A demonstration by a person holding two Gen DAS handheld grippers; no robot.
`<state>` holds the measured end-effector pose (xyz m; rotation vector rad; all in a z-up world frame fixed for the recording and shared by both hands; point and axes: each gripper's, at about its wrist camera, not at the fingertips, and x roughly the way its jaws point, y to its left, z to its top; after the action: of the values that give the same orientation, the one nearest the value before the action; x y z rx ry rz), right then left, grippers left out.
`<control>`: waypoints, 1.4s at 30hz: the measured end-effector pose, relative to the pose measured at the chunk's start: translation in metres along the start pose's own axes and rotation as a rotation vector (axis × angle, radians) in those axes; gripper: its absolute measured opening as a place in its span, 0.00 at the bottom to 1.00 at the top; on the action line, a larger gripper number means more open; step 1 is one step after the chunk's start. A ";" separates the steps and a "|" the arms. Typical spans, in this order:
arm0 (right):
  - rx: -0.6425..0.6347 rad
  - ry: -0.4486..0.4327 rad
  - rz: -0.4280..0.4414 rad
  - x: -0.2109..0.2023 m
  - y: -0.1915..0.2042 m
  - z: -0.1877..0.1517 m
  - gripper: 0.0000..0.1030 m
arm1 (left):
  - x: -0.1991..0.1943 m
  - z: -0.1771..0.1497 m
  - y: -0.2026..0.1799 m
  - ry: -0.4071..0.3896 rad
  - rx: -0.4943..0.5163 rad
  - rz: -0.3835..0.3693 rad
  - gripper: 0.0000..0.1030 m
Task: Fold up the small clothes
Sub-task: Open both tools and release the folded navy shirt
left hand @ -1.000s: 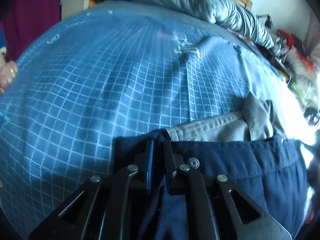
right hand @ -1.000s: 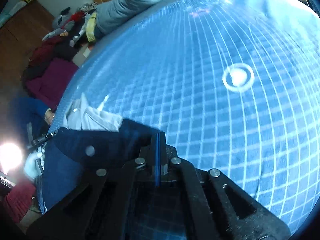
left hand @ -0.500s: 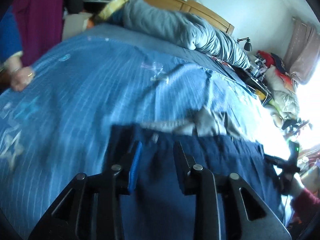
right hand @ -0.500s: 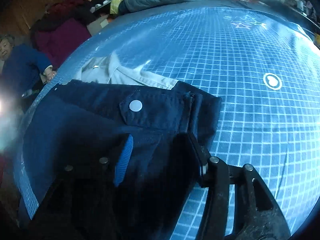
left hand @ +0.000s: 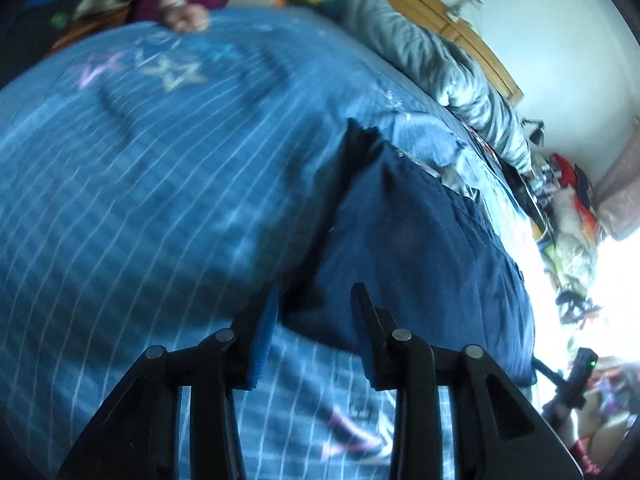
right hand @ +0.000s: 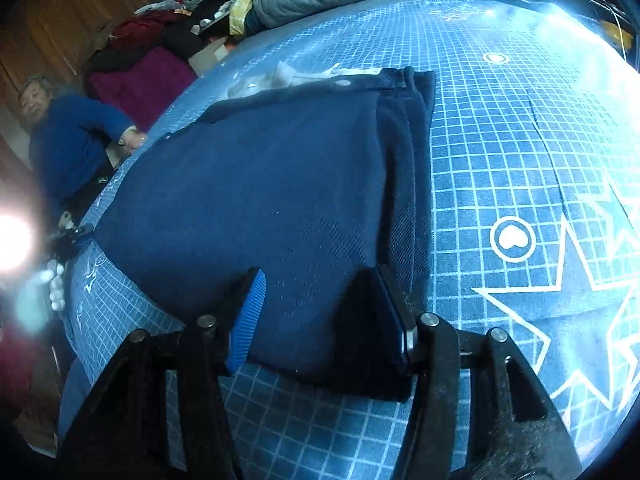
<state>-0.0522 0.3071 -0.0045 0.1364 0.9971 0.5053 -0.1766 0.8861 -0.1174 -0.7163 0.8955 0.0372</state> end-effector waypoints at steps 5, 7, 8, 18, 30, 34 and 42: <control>-0.020 -0.045 -0.036 -0.024 0.018 -0.010 0.56 | -0.014 -0.016 -0.023 -0.037 0.047 -0.094 0.36; 0.006 -0.049 -0.048 -0.030 0.018 -0.021 0.58 | -0.012 -0.018 -0.032 -0.050 0.045 -0.151 0.38; 0.020 -0.043 -0.051 -0.028 0.016 -0.024 0.62 | -0.007 -0.018 -0.035 -0.046 0.041 -0.165 0.39; 0.105 -0.052 -0.181 -0.064 -0.023 -0.046 0.81 | 0.000 -0.032 0.025 -0.064 -0.167 -0.110 0.31; 0.343 -0.081 -0.556 -0.048 -0.113 -0.023 1.00 | -0.023 -0.014 0.023 -0.161 -0.008 0.337 0.65; 0.320 -0.066 -0.602 -0.040 -0.112 -0.019 1.00 | 0.000 -0.021 0.013 -0.165 0.088 0.378 0.90; 0.307 -0.080 -0.617 -0.044 -0.115 -0.023 1.00 | 0.021 -0.014 -0.003 -0.087 0.171 0.466 1.00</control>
<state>-0.0511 0.1835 -0.0222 0.1134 0.9743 -0.2166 -0.1724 0.8702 -0.1365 -0.3335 0.9536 0.3975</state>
